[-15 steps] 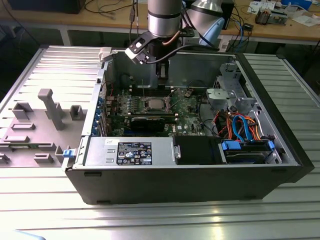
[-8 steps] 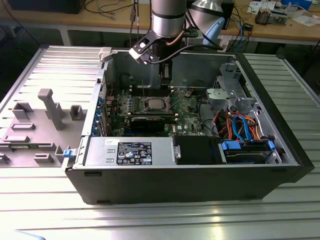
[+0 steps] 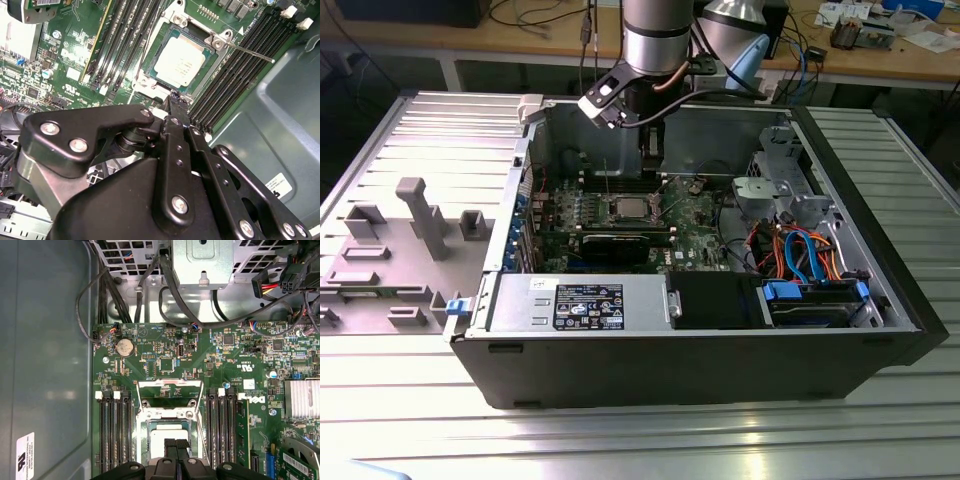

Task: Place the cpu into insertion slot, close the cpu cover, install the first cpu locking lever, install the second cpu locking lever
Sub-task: 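Close the cpu cover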

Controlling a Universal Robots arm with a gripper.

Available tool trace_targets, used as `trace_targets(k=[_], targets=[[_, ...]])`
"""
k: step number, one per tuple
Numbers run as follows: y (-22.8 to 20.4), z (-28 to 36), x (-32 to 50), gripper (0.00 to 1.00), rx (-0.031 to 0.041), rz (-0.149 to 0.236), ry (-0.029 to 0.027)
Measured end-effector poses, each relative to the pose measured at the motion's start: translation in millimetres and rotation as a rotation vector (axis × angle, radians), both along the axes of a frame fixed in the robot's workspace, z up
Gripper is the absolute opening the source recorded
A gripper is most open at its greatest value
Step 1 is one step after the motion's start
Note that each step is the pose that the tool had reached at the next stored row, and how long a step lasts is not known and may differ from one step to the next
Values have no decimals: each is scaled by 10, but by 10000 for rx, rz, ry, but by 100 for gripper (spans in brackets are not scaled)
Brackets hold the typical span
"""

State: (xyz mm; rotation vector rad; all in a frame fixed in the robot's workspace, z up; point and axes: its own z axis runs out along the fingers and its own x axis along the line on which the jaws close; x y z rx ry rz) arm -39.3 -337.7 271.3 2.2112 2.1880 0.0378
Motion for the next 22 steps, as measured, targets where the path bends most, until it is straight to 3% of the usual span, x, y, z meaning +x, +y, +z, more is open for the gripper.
trace_targets(k=[6, 22], targets=[[0, 0, 19, 11, 0, 1, 0], [0, 0, 243, 11, 0, 0, 0]])
